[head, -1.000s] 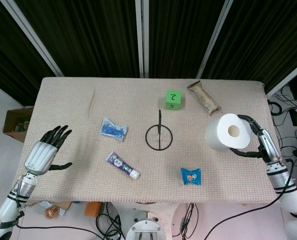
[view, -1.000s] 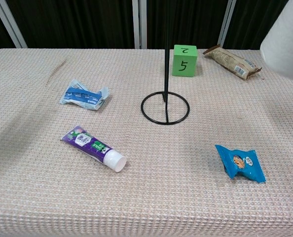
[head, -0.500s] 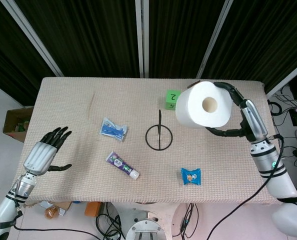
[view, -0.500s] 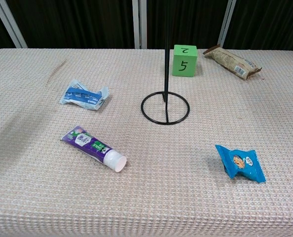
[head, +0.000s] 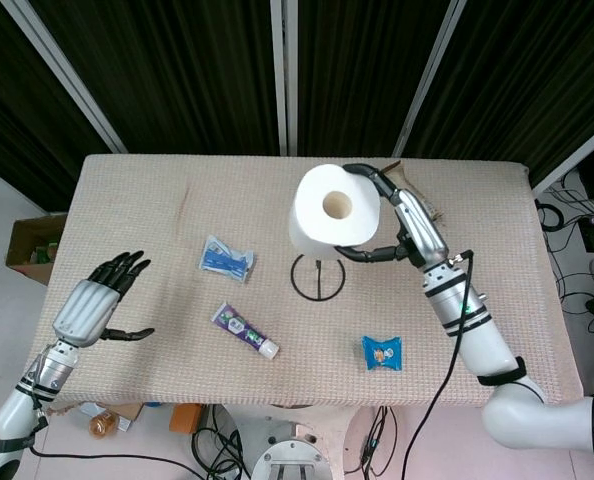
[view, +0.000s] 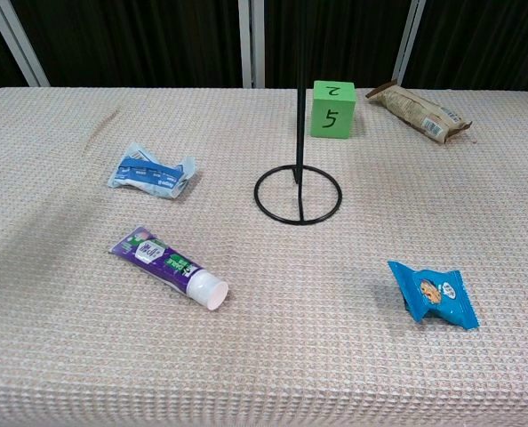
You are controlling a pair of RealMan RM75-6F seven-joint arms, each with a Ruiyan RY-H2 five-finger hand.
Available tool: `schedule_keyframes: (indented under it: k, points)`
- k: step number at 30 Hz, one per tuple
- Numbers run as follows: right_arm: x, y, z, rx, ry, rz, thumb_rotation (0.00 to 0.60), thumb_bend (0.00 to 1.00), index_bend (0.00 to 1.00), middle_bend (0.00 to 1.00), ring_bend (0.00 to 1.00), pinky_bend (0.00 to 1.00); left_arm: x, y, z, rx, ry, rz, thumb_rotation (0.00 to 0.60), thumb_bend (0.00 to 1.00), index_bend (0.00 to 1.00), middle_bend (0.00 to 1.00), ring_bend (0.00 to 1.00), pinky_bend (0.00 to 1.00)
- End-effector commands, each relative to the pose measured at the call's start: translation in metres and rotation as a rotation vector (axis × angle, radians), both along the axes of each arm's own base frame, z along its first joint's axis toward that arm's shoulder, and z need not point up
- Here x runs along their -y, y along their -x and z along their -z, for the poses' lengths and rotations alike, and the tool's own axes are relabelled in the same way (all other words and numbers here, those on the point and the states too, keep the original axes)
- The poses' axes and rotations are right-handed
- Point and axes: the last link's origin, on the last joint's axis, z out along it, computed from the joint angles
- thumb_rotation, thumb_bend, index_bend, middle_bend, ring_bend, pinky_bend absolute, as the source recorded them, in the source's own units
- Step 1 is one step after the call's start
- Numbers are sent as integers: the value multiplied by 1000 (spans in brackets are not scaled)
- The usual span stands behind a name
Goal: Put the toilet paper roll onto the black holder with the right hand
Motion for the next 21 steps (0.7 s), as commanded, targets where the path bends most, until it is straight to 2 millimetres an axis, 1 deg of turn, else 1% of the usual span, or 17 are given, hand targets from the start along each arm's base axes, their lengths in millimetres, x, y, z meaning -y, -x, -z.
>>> schedule_keyframes:
  k: [1, 9, 21]
  points:
    - [2, -5, 9, -2, -24, 10, 600, 260, 344, 427, 364, 390, -1, 1, -1, -2, -5, -3, 331, 69, 0, 18, 35, 183]
    - [11, 1, 18, 7, -40, 84, 600, 259, 345, 427, 364, 390, 0, 7, -3, -10, -9, -10, 331, 70, 0, 17, 35, 182]
    - [14, 9, 34, -15, -70, 114, 600, 258, 344, 427, 364, 390, 1, 11, -2, -8, 4, -4, 331, 69, 0, 18, 35, 183]
